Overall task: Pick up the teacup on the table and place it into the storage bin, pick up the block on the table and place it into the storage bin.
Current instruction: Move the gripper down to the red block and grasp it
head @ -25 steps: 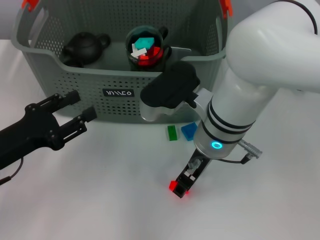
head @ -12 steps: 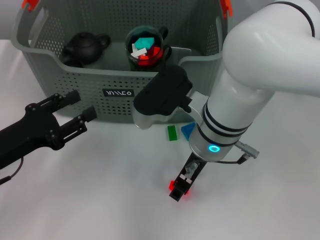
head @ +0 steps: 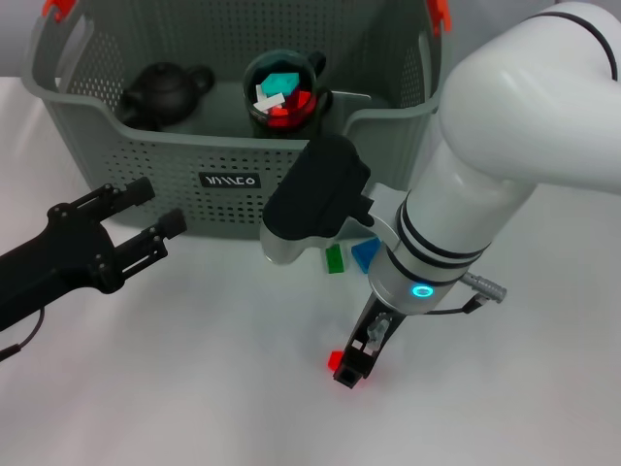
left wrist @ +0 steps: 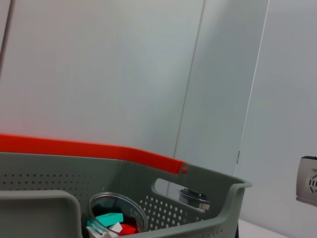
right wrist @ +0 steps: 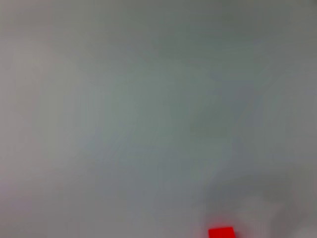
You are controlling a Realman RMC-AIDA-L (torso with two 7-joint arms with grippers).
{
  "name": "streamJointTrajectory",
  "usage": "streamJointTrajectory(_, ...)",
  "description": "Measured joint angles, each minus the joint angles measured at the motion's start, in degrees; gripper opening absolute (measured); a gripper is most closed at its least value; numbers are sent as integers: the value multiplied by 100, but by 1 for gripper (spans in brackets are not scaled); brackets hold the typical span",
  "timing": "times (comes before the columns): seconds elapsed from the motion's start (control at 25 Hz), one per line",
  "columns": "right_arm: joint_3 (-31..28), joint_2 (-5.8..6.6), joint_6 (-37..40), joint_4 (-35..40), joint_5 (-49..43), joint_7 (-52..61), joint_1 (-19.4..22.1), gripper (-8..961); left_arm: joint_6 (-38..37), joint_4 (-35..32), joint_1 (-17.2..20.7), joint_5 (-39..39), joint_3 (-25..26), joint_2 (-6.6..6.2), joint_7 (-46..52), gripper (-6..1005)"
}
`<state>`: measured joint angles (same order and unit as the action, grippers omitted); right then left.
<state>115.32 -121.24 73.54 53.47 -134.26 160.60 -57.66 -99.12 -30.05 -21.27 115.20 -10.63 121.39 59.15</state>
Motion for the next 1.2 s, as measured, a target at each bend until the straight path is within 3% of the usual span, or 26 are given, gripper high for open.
streamJointTrajectory(0.44, 12, -15, -84, -25, 6, -113, 2, 566, 5, 0, -22, 2, -3, -1, 0, 627)
streamJointTrajectory(0.88, 26, -14, -26, -54, 162, -144, 8, 409, 8, 0, 12, -1, 0, -1, 0, 628)
streamJointTrajectory(1.08, 23, -12, -32, -89, 160, -93, 9, 197, 8, 0, 11, -4, -1, -6, 0, 628)
streamJointTrajectory(1.2, 21, -7, -19, -102, 162, -87, 9, 197, 8, 0, 10, -6, -1, -10, 0, 627)
